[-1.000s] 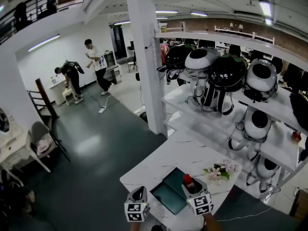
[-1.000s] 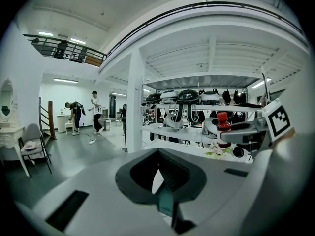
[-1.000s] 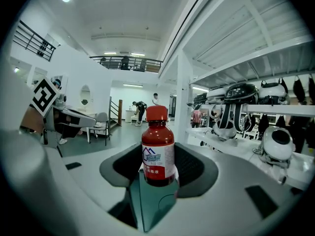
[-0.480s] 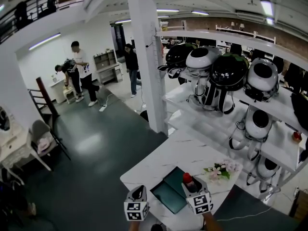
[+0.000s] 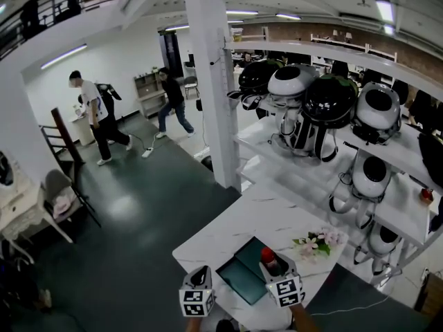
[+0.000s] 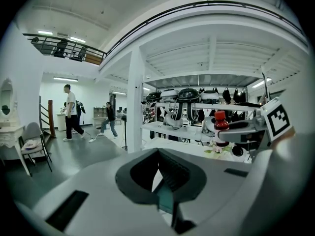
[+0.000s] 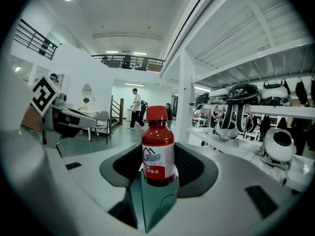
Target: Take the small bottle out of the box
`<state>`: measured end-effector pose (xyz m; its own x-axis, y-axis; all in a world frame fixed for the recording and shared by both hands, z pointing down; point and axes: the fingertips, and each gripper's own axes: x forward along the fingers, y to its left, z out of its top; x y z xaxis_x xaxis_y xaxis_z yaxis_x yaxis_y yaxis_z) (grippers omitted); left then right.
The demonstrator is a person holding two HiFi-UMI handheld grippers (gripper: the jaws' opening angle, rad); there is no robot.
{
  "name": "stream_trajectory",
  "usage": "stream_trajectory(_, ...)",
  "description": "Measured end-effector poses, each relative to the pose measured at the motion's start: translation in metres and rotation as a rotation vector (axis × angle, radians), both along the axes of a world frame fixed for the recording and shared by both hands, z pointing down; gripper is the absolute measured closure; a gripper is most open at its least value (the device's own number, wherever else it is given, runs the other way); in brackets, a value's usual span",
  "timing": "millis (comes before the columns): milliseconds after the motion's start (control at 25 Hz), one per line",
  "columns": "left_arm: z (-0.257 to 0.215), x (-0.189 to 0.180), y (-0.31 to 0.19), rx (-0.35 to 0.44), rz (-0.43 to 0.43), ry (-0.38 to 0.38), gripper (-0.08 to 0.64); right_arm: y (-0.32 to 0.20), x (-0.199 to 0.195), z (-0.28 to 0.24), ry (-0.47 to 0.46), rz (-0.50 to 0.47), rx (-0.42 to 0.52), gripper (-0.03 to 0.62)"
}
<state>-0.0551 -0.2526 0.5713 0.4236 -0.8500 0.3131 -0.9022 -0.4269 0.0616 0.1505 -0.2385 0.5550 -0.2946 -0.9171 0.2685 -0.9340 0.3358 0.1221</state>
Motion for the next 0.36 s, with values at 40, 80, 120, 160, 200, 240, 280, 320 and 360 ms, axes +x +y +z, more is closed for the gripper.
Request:
stream_trajectory(40, 0.0001, -0.0007, 0.0013, 0.0, 0.002, 0.0, 0.541, 0.0012, -0.0011, 0.0003, 0.002, 0.0, -0.001, 0.374)
stream_trajectory(80, 0.0001, -0.0017, 0.0023, 0.0, 0.003, -0.001, 0.541, 0.0022, -0.0024, 0.0008, 0.003, 0.0, -0.002, 0.374)
stream_trajectory(120, 0.0001, -0.0025, 0.0029, 0.0, 0.003, 0.0, 0.541, 0.003, -0.0035, 0.0013, 0.004, -0.001, -0.004, 0.374)
stream_trajectory(160, 0.0, -0.0029, 0.0032, 0.0, 0.003, 0.0, 0.541, 0.0035, -0.0043, 0.0017, 0.004, -0.002, -0.006, 0.374)
stream_trajectory(200, -0.0001, -0.0029, 0.0034, -0.001, 0.003, -0.001, 0.541, 0.0039, -0.0048, 0.002, 0.004, -0.003, -0.007, 0.374)
stream_trajectory(240, 0.0, -0.0028, 0.0037, -0.003, 0.003, -0.001, 0.541, 0.0043, -0.005, 0.0024, 0.004, -0.004, -0.009, 0.374)
stream_trajectory(280, 0.0001, -0.0028, 0.0038, -0.005, 0.004, -0.002, 0.541, 0.0046, -0.0052, 0.0029, 0.005, -0.004, -0.01, 0.374)
stream_trajectory(320, 0.0001, -0.0028, 0.0038, -0.006, 0.004, -0.003, 0.541, 0.0049, -0.0055, 0.0034, 0.005, -0.005, -0.012, 0.374)
stream_trajectory(360, 0.0001, -0.0028, 0.0038, -0.006, 0.004, -0.004, 0.541, 0.0051, -0.0058, 0.004, 0.006, -0.005, -0.014, 0.374)
